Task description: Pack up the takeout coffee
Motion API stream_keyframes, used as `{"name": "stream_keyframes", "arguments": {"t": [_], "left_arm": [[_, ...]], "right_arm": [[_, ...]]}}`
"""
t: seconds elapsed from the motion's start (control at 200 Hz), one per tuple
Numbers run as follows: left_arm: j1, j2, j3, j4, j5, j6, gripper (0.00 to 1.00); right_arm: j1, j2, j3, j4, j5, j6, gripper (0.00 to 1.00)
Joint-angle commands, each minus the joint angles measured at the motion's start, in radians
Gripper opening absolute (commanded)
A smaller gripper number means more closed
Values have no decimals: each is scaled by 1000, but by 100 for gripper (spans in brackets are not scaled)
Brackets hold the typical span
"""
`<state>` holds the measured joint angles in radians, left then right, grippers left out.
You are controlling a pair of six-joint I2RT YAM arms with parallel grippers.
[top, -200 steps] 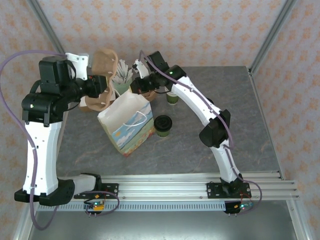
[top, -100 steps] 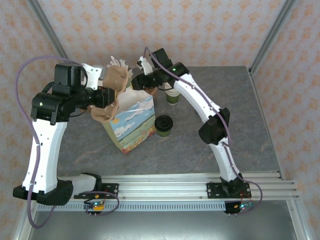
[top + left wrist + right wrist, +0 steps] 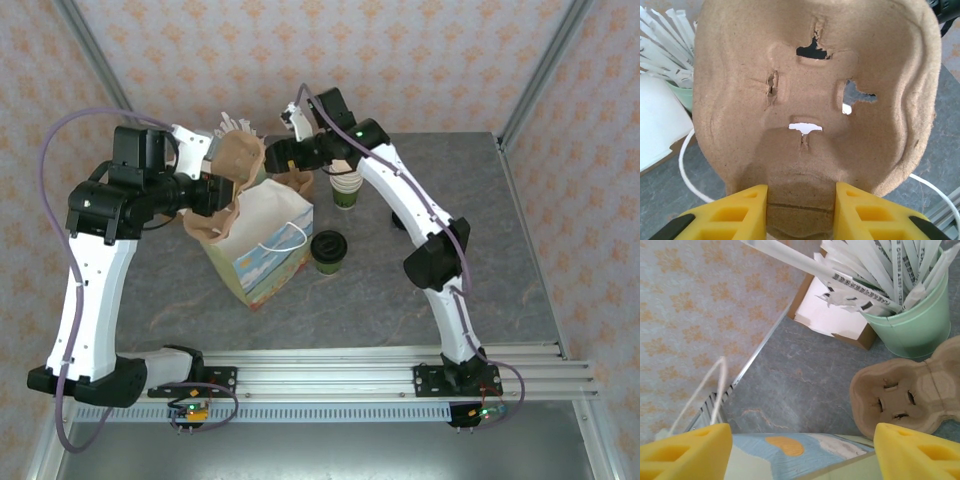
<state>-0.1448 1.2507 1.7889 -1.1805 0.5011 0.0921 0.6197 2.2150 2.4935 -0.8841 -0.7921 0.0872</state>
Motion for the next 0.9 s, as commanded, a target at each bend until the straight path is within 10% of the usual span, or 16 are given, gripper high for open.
{"name": "stream_keyframes", "arguments": {"t": [0.0, 0.465, 0.896], "left_arm": [[-15, -5, -33, 67, 63, 25, 33], [-58, 23, -120, 107, 26, 71, 33], [-82, 44, -173, 108, -26, 110, 33]], "right_arm": [[-20, -114, -24, -2, -10, 13, 77], [-200, -531, -617, 223, 226, 97, 78], [-203, -579, -730, 252, 203, 94, 78]]}}
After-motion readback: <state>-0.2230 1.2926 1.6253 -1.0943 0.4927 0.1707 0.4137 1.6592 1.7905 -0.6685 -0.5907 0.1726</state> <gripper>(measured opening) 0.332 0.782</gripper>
